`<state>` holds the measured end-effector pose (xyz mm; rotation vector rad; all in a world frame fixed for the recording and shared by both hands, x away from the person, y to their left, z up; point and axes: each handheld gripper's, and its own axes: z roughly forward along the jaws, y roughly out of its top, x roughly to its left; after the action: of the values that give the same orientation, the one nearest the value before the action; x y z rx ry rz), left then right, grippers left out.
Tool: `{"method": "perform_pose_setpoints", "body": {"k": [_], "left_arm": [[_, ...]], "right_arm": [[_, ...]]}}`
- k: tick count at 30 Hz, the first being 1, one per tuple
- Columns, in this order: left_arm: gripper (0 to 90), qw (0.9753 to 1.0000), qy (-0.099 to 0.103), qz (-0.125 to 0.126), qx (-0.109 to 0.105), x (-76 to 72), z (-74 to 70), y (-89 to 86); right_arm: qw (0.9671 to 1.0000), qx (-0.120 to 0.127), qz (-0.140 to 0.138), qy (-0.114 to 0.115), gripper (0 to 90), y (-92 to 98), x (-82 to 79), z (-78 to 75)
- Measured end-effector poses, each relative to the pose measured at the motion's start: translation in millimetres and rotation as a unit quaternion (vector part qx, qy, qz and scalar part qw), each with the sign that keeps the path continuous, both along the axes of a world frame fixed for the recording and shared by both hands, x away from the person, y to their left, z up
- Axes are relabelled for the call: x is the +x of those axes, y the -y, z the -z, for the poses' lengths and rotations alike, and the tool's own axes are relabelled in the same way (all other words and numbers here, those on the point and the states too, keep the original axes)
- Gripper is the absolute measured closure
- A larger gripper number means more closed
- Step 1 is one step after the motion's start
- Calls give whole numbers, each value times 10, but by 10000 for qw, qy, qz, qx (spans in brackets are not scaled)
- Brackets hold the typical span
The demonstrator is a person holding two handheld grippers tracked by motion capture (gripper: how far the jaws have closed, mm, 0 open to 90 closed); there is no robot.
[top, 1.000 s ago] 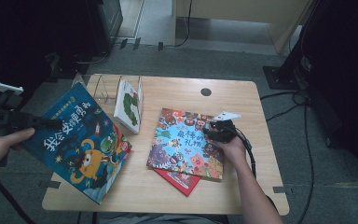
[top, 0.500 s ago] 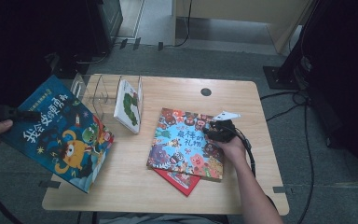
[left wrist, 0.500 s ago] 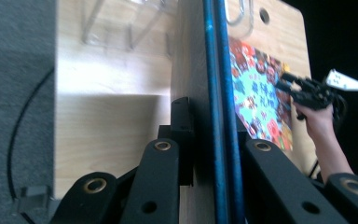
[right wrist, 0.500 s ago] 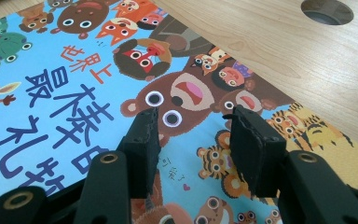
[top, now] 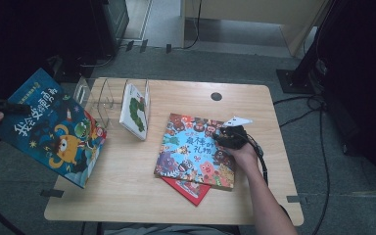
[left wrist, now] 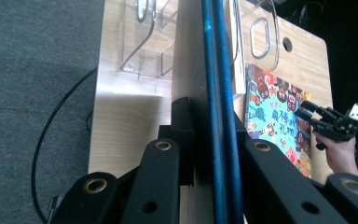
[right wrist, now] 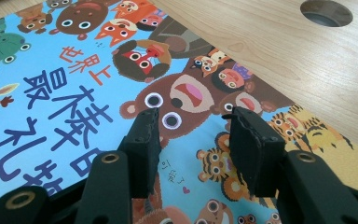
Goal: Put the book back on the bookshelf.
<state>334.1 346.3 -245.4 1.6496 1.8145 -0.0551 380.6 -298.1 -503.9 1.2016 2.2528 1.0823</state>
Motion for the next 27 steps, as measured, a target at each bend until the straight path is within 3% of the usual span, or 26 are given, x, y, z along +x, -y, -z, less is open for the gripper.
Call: {"method": "perform_pose_setpoints", "body": {"k": [13,21,27], "left_arm": [[821,9995,77,-304,54,190,-101,-74],[820,9989,180,-434,-46,333,-122,-77],[823,9982,376,-465,26,489,-146,-57]], "right_arm": [[10000,-4,-38,23,532,-13,2,3],[10000,-1,-43,48,549,-17,-1,6],[9998,200,21,-53,552,-11,-10,5]]}}
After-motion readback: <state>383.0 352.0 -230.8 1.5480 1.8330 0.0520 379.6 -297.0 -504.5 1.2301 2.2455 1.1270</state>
